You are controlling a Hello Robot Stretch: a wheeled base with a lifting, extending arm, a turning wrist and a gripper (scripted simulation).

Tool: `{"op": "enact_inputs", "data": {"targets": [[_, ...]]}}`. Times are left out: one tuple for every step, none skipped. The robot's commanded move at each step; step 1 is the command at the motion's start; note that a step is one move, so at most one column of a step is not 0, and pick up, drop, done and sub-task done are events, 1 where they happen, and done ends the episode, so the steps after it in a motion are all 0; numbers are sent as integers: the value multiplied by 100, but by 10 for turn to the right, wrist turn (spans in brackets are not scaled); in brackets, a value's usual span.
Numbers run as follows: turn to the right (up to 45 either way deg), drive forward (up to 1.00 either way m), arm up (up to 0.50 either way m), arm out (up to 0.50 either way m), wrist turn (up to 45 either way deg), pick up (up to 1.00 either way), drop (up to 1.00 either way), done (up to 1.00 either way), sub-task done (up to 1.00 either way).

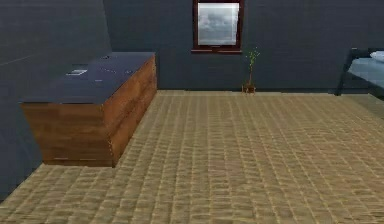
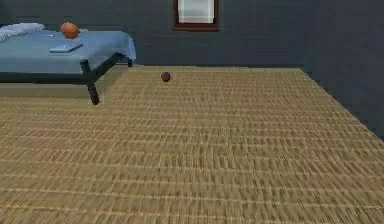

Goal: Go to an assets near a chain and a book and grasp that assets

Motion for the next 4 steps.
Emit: {"op": "enact_inputs", "data": {"targets": [[-360,0,0,0,0,0,0,0,0],[0,100,0,0,0,0,0,0,0],[-60,0,0,0,0,0,0,0,0],[0,60,0,0,0,0,0,0,0]]}}
